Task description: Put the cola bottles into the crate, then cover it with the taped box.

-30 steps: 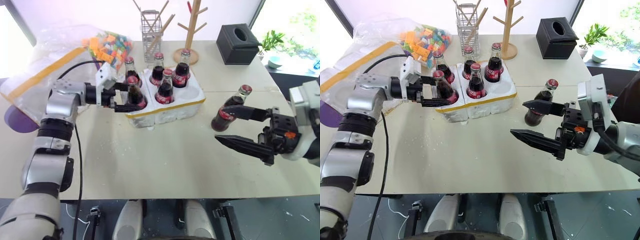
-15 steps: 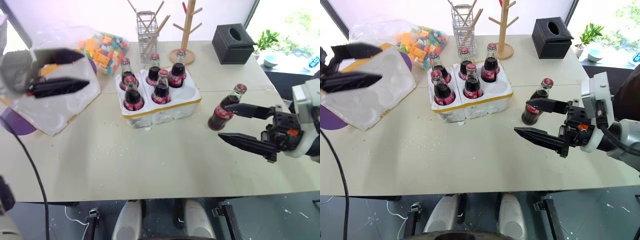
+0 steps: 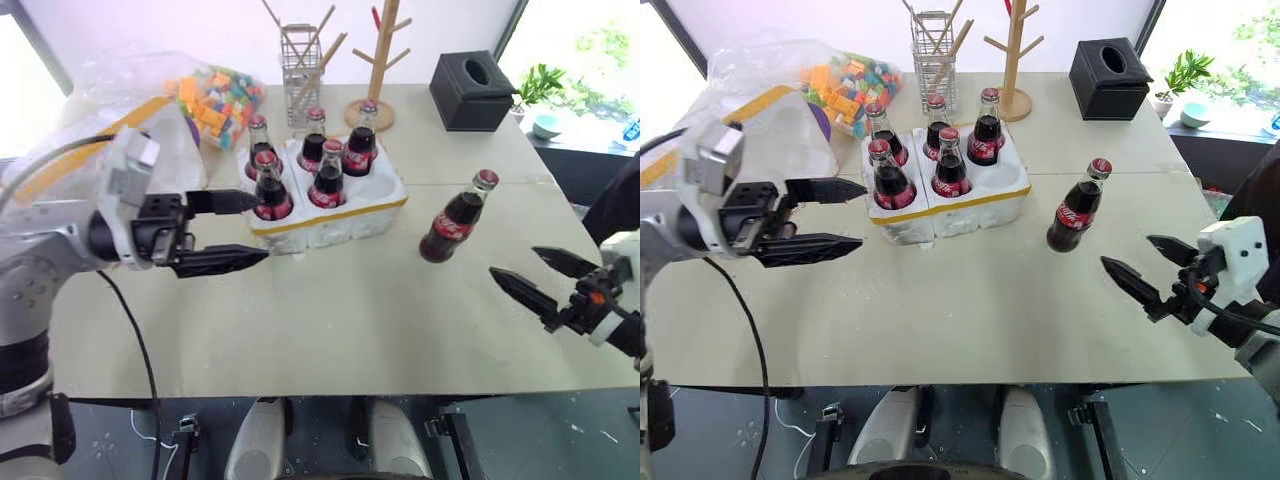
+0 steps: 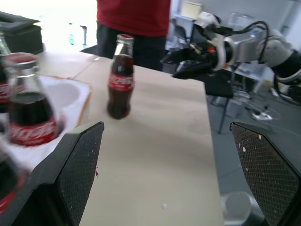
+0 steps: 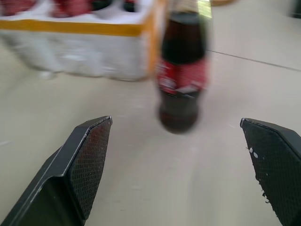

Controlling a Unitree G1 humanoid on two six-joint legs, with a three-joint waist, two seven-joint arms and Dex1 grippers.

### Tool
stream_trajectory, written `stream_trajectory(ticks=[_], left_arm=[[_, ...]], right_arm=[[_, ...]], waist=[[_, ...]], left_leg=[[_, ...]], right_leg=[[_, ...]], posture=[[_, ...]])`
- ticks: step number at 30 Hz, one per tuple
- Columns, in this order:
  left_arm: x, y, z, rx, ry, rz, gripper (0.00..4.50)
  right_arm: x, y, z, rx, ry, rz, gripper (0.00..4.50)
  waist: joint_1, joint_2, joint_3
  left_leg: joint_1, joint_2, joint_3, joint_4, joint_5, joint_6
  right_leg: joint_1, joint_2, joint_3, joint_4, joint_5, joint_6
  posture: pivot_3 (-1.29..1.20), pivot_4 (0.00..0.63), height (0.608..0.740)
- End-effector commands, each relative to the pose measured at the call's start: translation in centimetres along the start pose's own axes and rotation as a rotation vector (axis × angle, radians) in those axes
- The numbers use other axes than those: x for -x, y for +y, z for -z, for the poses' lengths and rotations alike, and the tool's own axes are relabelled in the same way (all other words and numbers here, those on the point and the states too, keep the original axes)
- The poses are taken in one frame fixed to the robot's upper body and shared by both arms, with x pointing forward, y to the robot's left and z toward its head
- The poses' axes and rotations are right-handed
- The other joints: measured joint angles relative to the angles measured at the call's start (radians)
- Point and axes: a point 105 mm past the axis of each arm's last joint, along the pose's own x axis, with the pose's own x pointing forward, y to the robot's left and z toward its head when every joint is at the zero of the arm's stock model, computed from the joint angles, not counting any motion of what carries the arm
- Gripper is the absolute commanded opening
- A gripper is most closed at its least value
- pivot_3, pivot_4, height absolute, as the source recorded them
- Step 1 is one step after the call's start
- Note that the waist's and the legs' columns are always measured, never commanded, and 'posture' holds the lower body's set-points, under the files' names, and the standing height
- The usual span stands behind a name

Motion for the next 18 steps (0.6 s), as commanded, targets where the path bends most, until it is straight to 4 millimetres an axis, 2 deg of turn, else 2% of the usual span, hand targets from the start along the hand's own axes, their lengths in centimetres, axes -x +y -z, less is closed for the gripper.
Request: stream_trajectory(ticks=[1, 6, 18], left_arm=[[-0.7, -0.1, -0.4, -0.048, -0.005, 0.036, 4.48], [-1.1, 0.2, -0.4, -0.068, -0.002, 0.043, 4.48], [-0.7, 0.4, -0.8, -0.102, 0.009, -0.001, 4.48]], right_arm=[[-1.3, -0.3, -0.3, 0.015, -0.054, 0.037, 4.50], [-4.1, 0.4, 0.2, -0.033, -0.088, -0.016, 4.50], [-11.1, 1.4, 0.6, -0.086, -0.128, -0.132, 4.50]], waist=[[-0.007, 0.000, 0.000], [-0.021, 0.000, 0.000], [-0.020, 0.001, 0.000]], left_leg=[[0.001, 0.001, 0.001, 0.000, 0.000, 0.000], [0.002, 0.003, 0.001, -0.001, 0.000, 0.000], [0.002, 0.003, 0.002, -0.002, 0.000, 0.000]], right_leg=[[0.000, 0.001, 0.001, 0.000, 0.000, -0.001], [0.000, 0.003, 0.001, 0.000, 0.000, -0.002], [-0.001, 0.004, 0.003, 0.001, 0.001, -0.001]], posture=[[0.00, 0.150, 0.740], [0.00, 0.150, 0.740], [0.00, 0.150, 0.740]])
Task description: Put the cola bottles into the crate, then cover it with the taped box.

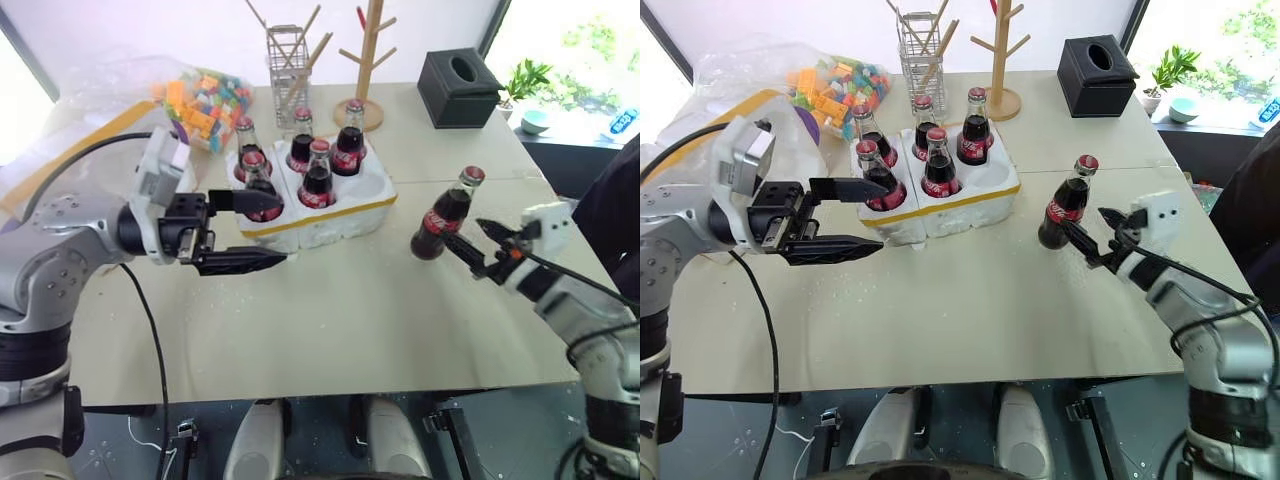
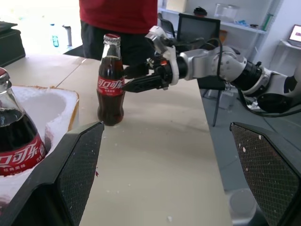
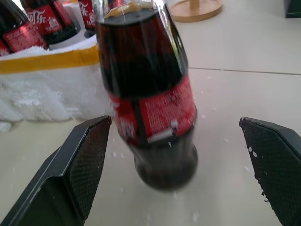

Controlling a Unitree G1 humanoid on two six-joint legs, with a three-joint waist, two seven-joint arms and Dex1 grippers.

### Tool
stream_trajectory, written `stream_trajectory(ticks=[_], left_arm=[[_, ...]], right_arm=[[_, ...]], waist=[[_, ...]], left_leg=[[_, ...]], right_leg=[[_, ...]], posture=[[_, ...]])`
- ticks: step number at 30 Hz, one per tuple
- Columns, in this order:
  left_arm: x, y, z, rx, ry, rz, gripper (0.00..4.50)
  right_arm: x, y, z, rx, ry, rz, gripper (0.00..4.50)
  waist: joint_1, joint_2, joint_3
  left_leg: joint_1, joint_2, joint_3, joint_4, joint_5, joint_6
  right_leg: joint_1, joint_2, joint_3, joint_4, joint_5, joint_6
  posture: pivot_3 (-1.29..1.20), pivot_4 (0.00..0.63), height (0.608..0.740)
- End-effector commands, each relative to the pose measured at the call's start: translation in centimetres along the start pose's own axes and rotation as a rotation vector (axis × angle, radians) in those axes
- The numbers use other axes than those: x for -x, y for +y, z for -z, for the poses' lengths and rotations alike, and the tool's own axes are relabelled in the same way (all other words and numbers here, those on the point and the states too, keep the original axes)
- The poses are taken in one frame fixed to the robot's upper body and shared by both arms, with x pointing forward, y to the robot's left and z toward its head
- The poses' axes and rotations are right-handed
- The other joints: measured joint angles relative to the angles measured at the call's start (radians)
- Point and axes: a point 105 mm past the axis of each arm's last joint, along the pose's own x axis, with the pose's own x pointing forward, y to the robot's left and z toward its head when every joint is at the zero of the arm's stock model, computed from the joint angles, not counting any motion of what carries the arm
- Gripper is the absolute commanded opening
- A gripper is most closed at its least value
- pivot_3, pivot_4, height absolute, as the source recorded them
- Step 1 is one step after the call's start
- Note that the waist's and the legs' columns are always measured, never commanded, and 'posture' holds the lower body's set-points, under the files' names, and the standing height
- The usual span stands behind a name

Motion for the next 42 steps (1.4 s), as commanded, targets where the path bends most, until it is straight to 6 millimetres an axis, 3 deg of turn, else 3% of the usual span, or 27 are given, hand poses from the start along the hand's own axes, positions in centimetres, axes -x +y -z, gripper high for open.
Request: stream_trajectory(ticks=[1, 4, 6, 9, 16, 23, 28, 33, 37, 38, 40, 42], left_arm=[[0.2, -0.2, -0.9, -0.067, 0.011, -0.016, 4.48], [0.3, 0.0, -0.9, -0.076, 0.013, -0.029, 4.48], [0.3, 0.1, -0.9, -0.078, 0.013, -0.035, 4.50], [0.5, 0.2, -0.9, -0.075, 0.008, -0.058, 4.50], [2.7, 1.2, -0.9, -0.073, -0.012, -0.204, 4.50], [3.7, 1.4, -0.6, -0.077, -0.014, -0.274, 4.50], [3.6, 1.3, -0.8, -0.096, -0.025, -0.292, 4.50], [4.0, 1.2, -0.8, -0.102, -0.026, -0.320, 4.50], [4.4, 1.1, -0.7, -0.103, -0.024, -0.342, 4.50], [4.5, 1.1, -0.7, -0.103, -0.022, -0.347, 4.50], [4.8, 1.1, -0.6, -0.099, -0.013, -0.358, 4.50], [5.4, 1.0, -0.5, -0.093, 0.000, -0.369, 4.50]], right_arm=[[-1.7, 0.0, -0.5, 0.011, -0.037, -0.024, 4.50], [-3.1, -0.5, -0.1, 0.001, -0.038, -0.016, 4.50], [-3.6, -0.6, -0.4, 0.005, -0.061, -0.024, 3.96], [-3.2, 0.6, -2.1, 0.026, -0.121, -0.089, 2.78], [-2.7, 4.9, -10.7, 0.052, -0.345, -0.301, 2.82], [-6.1, 8.2, -14.1, 0.087, -0.360, -0.424, 2.82], [-10.6, 9.2, -12.3, 0.152, -0.259, -0.422, 2.82], [-12.9, 9.3, -10.1, 0.147, -0.189, -0.437, 2.82], [-14.3, 8.3, -7.4, 0.214, -0.056, -0.369, 2.82], [-14.5, 8.1, -7.0, 0.219, -0.038, -0.358, 3.88], [-14.5, 8.1, -6.9, 0.223, -0.035, -0.358, 4.42], [-14.1, 8.5, -7.3, 0.246, -0.059, -0.377, 4.42]], waist=[[-0.001, 0.000, 0.000], [-0.003, 0.000, 0.000], [-0.001, 0.000, 0.000], [0.000, 0.000, 0.000], [-0.016, 0.004, 0.002], [-0.026, 0.004, 0.002], [-0.025, 0.004, 0.002], [-0.024, 0.004, 0.002], [-0.027, 0.004, 0.002], [-0.028, 0.004, 0.002], [-0.028, 0.003, 0.002], [-0.028, 0.003, 0.002]], left_leg=[[0.000, 0.000, 0.000, 0.000, 0.000, 0.000], [0.000, 0.000, 0.001, 0.000, 0.000, 0.000], [0.000, 0.000, 0.001, 0.000, 0.000, 0.000], [0.000, 0.000, 0.001, 0.000, 0.000, 0.000], [0.000, 0.001, 0.003, -0.002, 0.000, 0.000], [0.001, 0.004, 0.003, -0.003, 0.000, 0.000], [0.001, 0.004, 0.003, -0.003, 0.000, 0.000], [-0.003, 0.004, 0.004, -0.003, 0.000, 0.000], [-0.007, 0.004, 0.005, -0.003, 0.000, 0.000], [-0.007, 0.004, 0.005, -0.003, 0.000, 0.000], [-0.006, 0.004, 0.005, -0.003, 0.000, 0.000], [-0.006, 0.004, 0.006, -0.003, 0.000, 0.000]], right_leg=[[0.000, 0.000, 0.000, 0.000, 0.000, 0.000], [0.000, 0.000, 0.000, 0.000, 0.000, 0.000], [0.000, 0.000, 0.000, 0.000, 0.000, 0.000], [0.000, 0.000, 0.000, 0.000, 0.000, 0.000], [-0.003, 0.002, 0.003, 0.001, 0.002, 0.003], [-0.004, 0.004, 0.003, 0.001, 0.002, 0.003], [-0.004, 0.004, 0.004, 0.001, 0.003, 0.002], [-0.006, 0.004, 0.004, 0.001, 0.003, 0.003], [-0.012, 0.004, 0.006, 0.002, 0.003, 0.003], [-0.012, 0.004, 0.006, 0.002, 0.003, 0.003], [-0.012, 0.004, 0.006, 0.003, 0.004, 0.003], [-0.012, 0.005, 0.006, 0.003, 0.004, 0.003]], posture=[[0.00, 0.150, 0.740], [0.00, 0.150, 0.740], [0.00, 0.150, 0.740], [0.00, 0.150, 0.740], [0.00, 0.150, 0.740], [0.00, 0.150, 0.740], [0.00, 0.150, 0.740], [0.00, 0.150, 0.740], [0.00, 0.150, 0.740], [0.00, 0.150, 0.740], [0.00, 0.150, 0.740], [0.00, 0.150, 0.740]])
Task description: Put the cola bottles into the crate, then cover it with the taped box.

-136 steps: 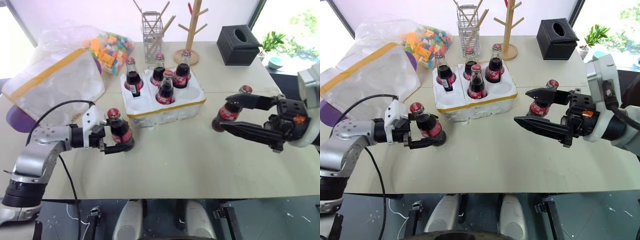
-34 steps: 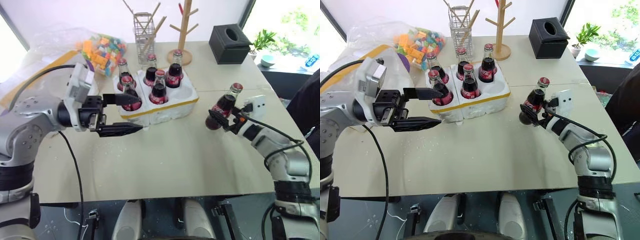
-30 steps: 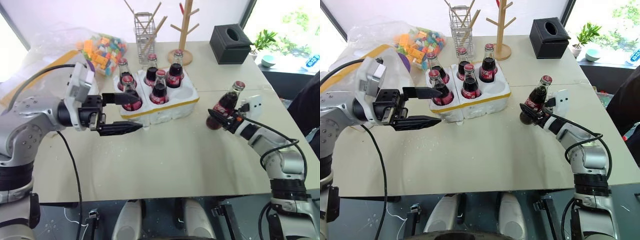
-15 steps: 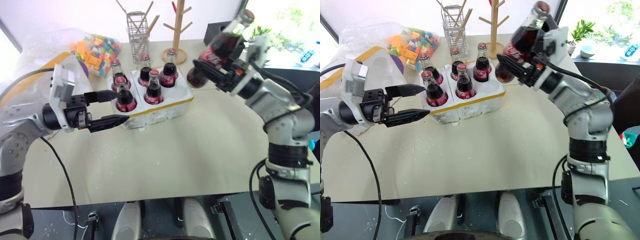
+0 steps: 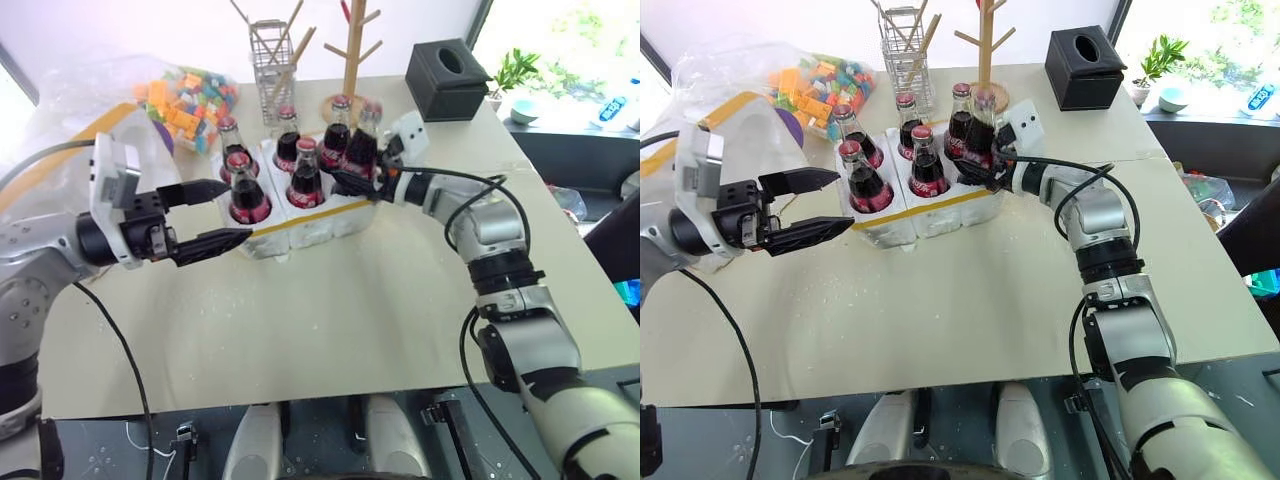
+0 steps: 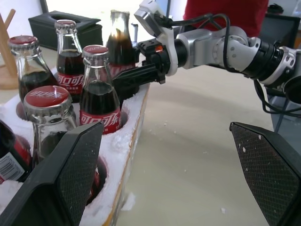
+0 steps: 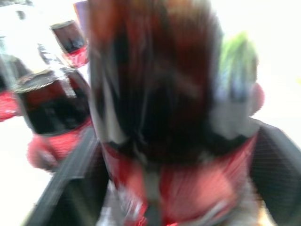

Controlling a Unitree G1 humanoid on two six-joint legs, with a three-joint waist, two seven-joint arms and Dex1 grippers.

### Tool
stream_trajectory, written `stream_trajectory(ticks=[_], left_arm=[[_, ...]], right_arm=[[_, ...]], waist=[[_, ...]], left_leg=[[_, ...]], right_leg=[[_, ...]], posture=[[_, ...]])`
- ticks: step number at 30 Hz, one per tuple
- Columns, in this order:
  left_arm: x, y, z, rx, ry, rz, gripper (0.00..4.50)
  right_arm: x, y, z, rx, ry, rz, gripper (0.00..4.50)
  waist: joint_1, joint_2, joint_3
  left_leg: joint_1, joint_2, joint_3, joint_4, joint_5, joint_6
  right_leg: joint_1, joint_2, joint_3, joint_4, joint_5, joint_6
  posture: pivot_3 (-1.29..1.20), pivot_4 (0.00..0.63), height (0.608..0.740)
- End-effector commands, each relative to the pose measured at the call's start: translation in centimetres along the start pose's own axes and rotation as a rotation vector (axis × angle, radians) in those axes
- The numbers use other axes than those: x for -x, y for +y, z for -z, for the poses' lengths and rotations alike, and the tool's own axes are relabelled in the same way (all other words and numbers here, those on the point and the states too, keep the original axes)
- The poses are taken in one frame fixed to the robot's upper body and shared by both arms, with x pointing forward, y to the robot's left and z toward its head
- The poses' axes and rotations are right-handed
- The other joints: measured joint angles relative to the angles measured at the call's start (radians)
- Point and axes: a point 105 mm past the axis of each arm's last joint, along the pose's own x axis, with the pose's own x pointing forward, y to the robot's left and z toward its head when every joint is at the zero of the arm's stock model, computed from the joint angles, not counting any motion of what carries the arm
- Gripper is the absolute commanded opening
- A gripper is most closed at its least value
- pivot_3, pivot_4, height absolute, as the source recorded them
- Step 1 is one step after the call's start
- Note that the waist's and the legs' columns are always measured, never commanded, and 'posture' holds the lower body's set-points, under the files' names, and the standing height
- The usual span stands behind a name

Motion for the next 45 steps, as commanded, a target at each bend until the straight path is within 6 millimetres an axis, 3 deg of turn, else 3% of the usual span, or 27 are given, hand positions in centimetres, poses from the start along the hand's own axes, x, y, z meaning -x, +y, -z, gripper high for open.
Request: stream_trajectory(ticks=[1, 4, 9, 13, 15, 17, 20, 22, 26, 33, 45], left_arm=[[1.5, 0.0, -1.4, -0.062, -0.001, -0.024, 4.50], [3.5, 0.0, -1.3, -0.064, 0.062, -0.050, 4.50], [9.1, 1.4, -1.8, -0.114, 0.224, -0.216, 4.50], [14.0, 3.0, -2.8, -0.183, 0.362, -0.394, 4.50], [18.0, 4.5, -3.6, -0.211, 0.468, -0.532, 4.50], [21.8, 5.8, -3.6, -0.173, 0.570, -0.627, 4.50], [25.0, 7.0, -2.2, -0.136, 0.719, -0.665, 4.50], [26.6, 7.8, -1.0, -0.127, 0.821, -0.694, 4.50], [27.1, 9.5, 0.5, -0.113, 0.870, -0.723, 4.50], [23.8, 12.8, 3.3, -0.039, 0.887, -0.666, 4.50], [21.2, 14.4, 5.1, 0.016, 0.969, -0.636, 4.50]], right_arm=[[0.7, 0.3, -2.2, 0.066, -0.060, -0.021, 4.42], [3.0, 0.4, -3.9, 0.083, -0.095, -0.058, 4.42], [8.6, 0.4, -6.3, 0.151, -0.089, -0.095, 4.42], [12.7, 1.0, -7.4, 0.131, -0.022, -0.145, 4.42], [14.5, 2.3, -8.8, 0.149, -0.030, -0.206, 4.42], [15.5, 4.2, -10.4, 0.155, -0.075, -0.293, 4.42], [16.1, 5.9, -11.2, 0.148, -0.111, -0.385, 4.42], [15.9, 5.9, -11.1, 0.146, -0.114, -0.385, 4.42], [15.3, 5.5, -10.6, 0.135, -0.107, -0.354, 4.42], [15.6, 5.6, -10.6, 0.137, -0.113, -0.315, 4.42], [16.8, 6.1, -10.7, 0.155, -0.113, -0.231, 4.42]], waist=[[0.000, 0.000, 0.000], [0.001, 0.000, 0.000], [0.004, 0.000, 0.000], [0.003, 0.000, 0.000], [0.001, 0.000, 0.000], [-0.003, 0.001, 0.000], [-0.002, 0.001, 0.000], [0.000, 0.000, 0.000], [0.009, -0.001, -0.001], [0.025, -0.002, -0.001], [0.026, -0.005, -0.002]], left_leg=[[0.000, 0.000, 0.000, 0.000, 0.000, 0.000], [0.000, 0.000, 0.000, 0.000, 0.000, 0.000], [-0.004, 0.000, 0.001, -0.001, 0.000, 0.000], [-0.003, 0.001, 0.002, -0.001, 0.000, 0.000], [-0.002, 0.001, 0.003, -0.002, 0.000, 0.000], [-0.002, 0.003, 0.005, -0.003, 0.000, 0.000], [0.001, 0.005, 0.008, -0.006, 0.000, 0.000], [0.002, 0.006, 0.010, -0.009, 0.000, -0.001], [0.002, 0.007, 0.011, -0.011, 0.000, -0.001], [-0.001, 0.007, 0.012, -0.008, 0.000, 0.000], [-0.001, 0.008, 0.012, -0.006, 0.000, 0.000]], right_leg=[[0.000, 0.000, 0.000, 0.000, 0.000, 0.000], [0.000, 0.000, 0.000, 0.000, 0.000, 0.000], [-0.004, 0.000, 0.000, -0.002, 0.000, -0.001], [-0.005, 0.000, 0.000, -0.002, -0.003, -0.005], [-0.005, 0.000, 0.000, -0.002, -0.003, -0.005], [-0.006, 0.000, 0.001, -0.002, -0.002, -0.006], [-0.007, 0.001, 0.002, -0.003, -0.002, -0.008], [-0.007, 0.001, 0.002, -0.004, -0.001, -0.009], [-0.007, 0.002, 0.002, -0.005, -0.001, -0.009], [-0.008, 0.003, 0.002, -0.002, 0.002, -0.004], [-0.008, 0.003, 0.002, -0.001, 0.002, -0.004]], posture=[[0.00, 0.150, 0.740], [0.00, 0.150, 0.740], [0.00, 0.150, 0.740], [0.00, 0.150, 0.740], [0.00, 0.150, 0.740], [0.00, 0.150, 0.740], [0.00, 0.150, 0.740], [0.00, 0.150, 0.740], [0.00, 0.150, 0.740], [0.00, 0.150, 0.740], [0.00, 0.150, 0.740]])
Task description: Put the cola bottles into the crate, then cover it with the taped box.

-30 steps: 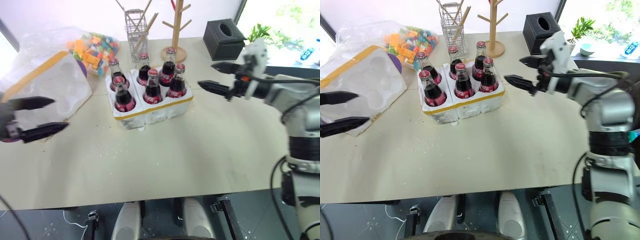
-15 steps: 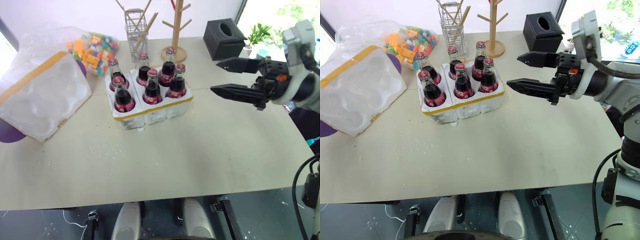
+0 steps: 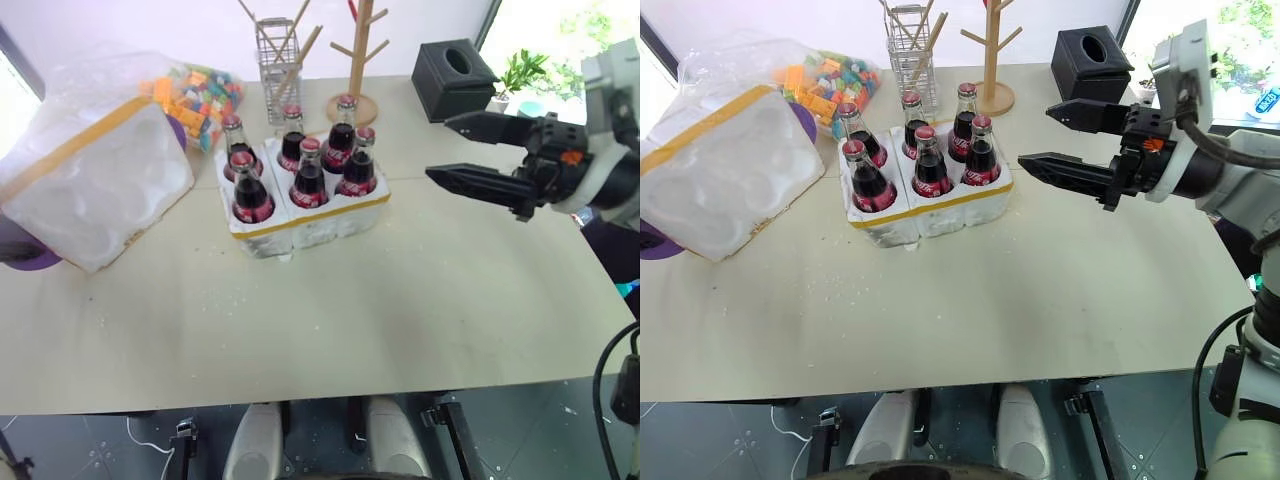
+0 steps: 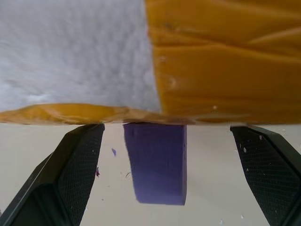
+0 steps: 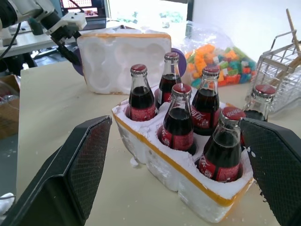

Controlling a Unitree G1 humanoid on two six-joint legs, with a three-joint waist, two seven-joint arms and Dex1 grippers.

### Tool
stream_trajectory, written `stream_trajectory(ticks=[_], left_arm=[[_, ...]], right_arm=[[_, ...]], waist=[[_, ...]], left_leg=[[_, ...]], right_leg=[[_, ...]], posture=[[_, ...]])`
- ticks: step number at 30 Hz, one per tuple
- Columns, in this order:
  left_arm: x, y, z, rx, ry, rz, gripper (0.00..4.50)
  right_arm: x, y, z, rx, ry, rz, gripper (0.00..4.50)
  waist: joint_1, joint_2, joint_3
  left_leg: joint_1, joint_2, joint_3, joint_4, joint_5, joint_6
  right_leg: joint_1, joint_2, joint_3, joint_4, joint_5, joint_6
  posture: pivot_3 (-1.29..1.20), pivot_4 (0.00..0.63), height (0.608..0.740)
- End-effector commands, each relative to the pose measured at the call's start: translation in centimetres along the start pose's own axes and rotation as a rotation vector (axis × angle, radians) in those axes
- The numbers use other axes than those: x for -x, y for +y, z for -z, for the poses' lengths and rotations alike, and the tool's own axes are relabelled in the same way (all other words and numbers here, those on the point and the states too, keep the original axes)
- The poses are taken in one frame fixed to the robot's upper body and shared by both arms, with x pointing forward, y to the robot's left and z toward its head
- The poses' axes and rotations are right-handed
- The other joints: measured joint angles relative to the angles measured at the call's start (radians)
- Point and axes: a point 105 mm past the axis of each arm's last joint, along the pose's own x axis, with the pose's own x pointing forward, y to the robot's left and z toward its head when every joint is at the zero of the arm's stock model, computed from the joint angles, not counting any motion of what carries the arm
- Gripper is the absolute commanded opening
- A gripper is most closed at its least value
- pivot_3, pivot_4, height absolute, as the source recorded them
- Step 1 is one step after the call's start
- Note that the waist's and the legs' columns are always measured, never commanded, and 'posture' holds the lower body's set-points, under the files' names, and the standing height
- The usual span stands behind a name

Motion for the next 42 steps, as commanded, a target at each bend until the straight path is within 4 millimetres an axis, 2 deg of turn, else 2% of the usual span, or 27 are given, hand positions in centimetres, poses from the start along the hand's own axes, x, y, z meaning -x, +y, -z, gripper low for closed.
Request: stream_trajectory(ticks=[1, 2, 5, 11, 12, 16, 20, 23, 24, 26, 27, 28, 30, 32, 34, 36, 39, 42], left_arm=[[0.6, 0.5, -0.5, -0.010, -0.008, -0.032, 4.50], [0.4, 0.5, -0.6, -0.009, -0.010, -0.033, 4.50], [0.2, 0.5, -0.8, -0.001, -0.020, -0.034, 3.65], [-0.1, 0.2, -0.7, 0.000, -0.015, -0.015, 0.63], [-0.1, 0.2, -0.7, -0.005, -0.017, -0.017, 0.33], [0.3, 1.2, -1.9, -0.061, -0.088, -0.105, 0.30], [1.3, 3.2, -6.7, -0.227, -0.295, -0.363, 0.30], [2.4, 3.1, -10.2, -0.340, -0.446, -0.448, 0.30], [3.0, 2.5, -11.9, -0.429, -0.492, -0.470, 0.30], [3.7, 1.4, -14.0, -0.540, -0.541, -0.489, 0.30], [4.2, 0.4, -15.8, -0.597, -0.576, -0.510, 0.30], [4.8, -0.9, -18.0, -0.620, -0.626, -0.522, 0.30], [5.7, -3.6, -20.9, -0.649, -0.695, -0.529, 0.30], [6.0, -5.6, -22.4, -0.669, -0.705, -0.536, 0.30], [6.3, -7.1, -23.7, -0.678, -0.718, -0.561, 0.30], [6.1, -9.0, -24.5, -0.764, -0.693, -0.574, 0.30], [5.2, -10.7, -24.6, -0.904, -0.627, -0.610, 0.30], [3.6, -12.2, -23.8, -1.065, -0.538, -0.642, 0.30]], right_arm=[[0.6, 0.6, -1.0, 0.049, -0.022, 0.018, 4.42], [0.5, 0.7, -1.0, 0.049, -0.023, 0.018, 4.42], [0.5, 0.8, -1.1, 0.050, -0.027, 0.019, 4.50], [0.5, 1.0, -0.8, 0.056, -0.010, 0.017, 4.50], [0.5, 1.0, -0.7, 0.057, -0.004, 0.016, 4.50], [1.0, 1.1, 0.5, 0.016, 0.045, 0.004, 4.50], [1.7, 1.2, 2.0, 0.025, 0.100, 0.025, 4.50], [1.9, 0.9, 2.4, 0.027, 0.099, 0.062, 4.50], [1.9, 0.9, 2.4, 0.022, 0.096, 0.064, 4.50], [1.8, 1.0, 2.5, 0.017, 0.091, 0.064, 4.50], [1.7, 1.0, 2.5, 0.017, 0.089, 0.061, 4.50], [1.5, 1.1, 2.5, 0.009, 0.083, 0.056, 4.50], [1.2, 1.1, 2.5, 0.005, 0.071, 0.049, 4.50], [0.9, 1.0, 2.5, -0.006, 0.052, 0.052, 4.50], [0.7, 0.8, 2.6, -0.016, 0.039, 0.057, 4.50], [0.5, 0.8, 2.7, -0.024, 0.027, 0.057, 4.50], [0.4, 0.7, 2.6, -0.032, 0.009, 0.065, 4.50], [0.3, 0.5, 2.4, -0.041, -0.012, 0.085, 4.50]], waist=[[0.000, 0.000, 0.000], [0.000, 0.000, 0.000], [0.000, 0.000, 0.000], [0.000, 0.000, 0.000], [0.000, 0.000, 0.000], [0.001, 0.000, 0.000], [0.004, -0.001, 0.000], [0.003, -0.001, 0.000], [0.002, -0.001, 0.000], [0.001, -0.001, 0.000], [0.001, -0.001, 0.000], [0.001, -0.001, 0.000], [0.006, -0.002, 0.000], [0.003, -0.002, -0.001], [-0.004, -0.002, -0.001], [-0.009, -0.002, -0.001], [-0.011, -0.002, -0.001], [-0.013, -0.002, -0.001]], left_leg=[[0.000, 0.000, 0.000, 0.001, 0.000, 0.000], [0.000, 0.000, 0.000, 0.001, 0.000, 0.000], [0.000, 0.000, 0.000, 0.002, 0.000, 0.000], [-0.001, 0.001, 0.000, 0.003, 0.000, 0.000], [-0.001, 0.001, 0.000, 0.003, 0.000, 0.000], [-0.002, 0.001, 0.000, 0.004, 0.000, 0.000], [-0.004, 0.001, -0.001, 0.006, 0.000, 0.000], [-0.005, 0.001, -0.001, 0.009, 0.000, 0.000], [-0.005, 0.001, -0.001, 0.010, 0.000, 0.000], [-0.004, 0.001, -0.001, 0.011, 0.000, 0.000], [-0.004, 0.001, -0.001, 0.011, 0.000, 0.000], [-0.004, 0.001, 0.000, 0.011, 0.000, 0.000], [-0.004, 0.001, -0.001, 0.011, 0.000, 0.000], [-0.004, 0.001, -0.002, 0.011, 0.000, 0.000], [-0.004, 0.000, -0.001, 0.012, 0.000, 0.000], [-0.003, 0.000, 0.000, 0.011, 0.000, 0.000], [-0.001, 0.002, 0.000, 0.011, 0.000, 0.000], [0.000, 0.002, 0.000, 0.010, 0.000, 0.001]], right_leg=[[0.000, 0.000, 0.000, 0.000, 0.000, 0.000], [0.000, 0.000, 0.000, 0.000, 0.000, 0.000], [0.000, 0.000, 0.000, 0.000, 0.000, 0.000], [0.000, 0.000, 0.000, 0.001, 0.000, 0.000], [0.000, 0.000, 0.000, 0.000, 0.000, 0.000], [0.000, 0.000, 0.000, 0.001, 0.000, 0.000], [0.000, 0.000, -0.001, 0.001, 0.000, 0.000], [0.000, 0.000, 0.000, 0.001, 0.002, 0.002], [0.001, 0.000, 0.000, 0.001, 0.002, 0.002], [0.002, 0.000, 0.000, 0.000, 0.003, 0.002], [0.002, 0.000, 0.000, 0.000, 0.003, 0.002], [0.002, 0.000, 0.000, 0.000, 0.003, 0.002], [0.002, 0.000, 0.001, 0.001, 0.004, 0.002], [0.003, 0.001, 0.001, 0.000, 0.004, 0.002], [0.003, 0.001, 0.002, 0.000, 0.005, 0.004], [0.002, 0.002, 0.005, 0.000, 0.005, 0.004], [0.002, 0.005, 0.006, 0.001, 0.005, 0.004], [0.003, 0.006, 0.007, 0.001, 0.005, 0.003]], posture=[[0.00, 0.150, 0.740], [0.00, 0.150, 0.740], [0.00, 0.150, 0.740], [0.00, 0.150, 0.740], [0.00, 0.150, 0.740], [0.00, 0.150, 0.740], [0.00, 0.150, 0.740], [0.00, 0.150, 0.740], [0.00, 0.150, 0.740], [0.00, 0.150, 0.740], [0.00, 0.150, 0.740], [0.00, 0.150, 0.740], [0.00, 0.150, 0.740], [0.00, 0.150, 0.740], [0.00, 0.150, 0.740], [0.00, 0.150, 0.740], [0.00, 0.150, 0.740], [0.00, 0.150, 0.740]])
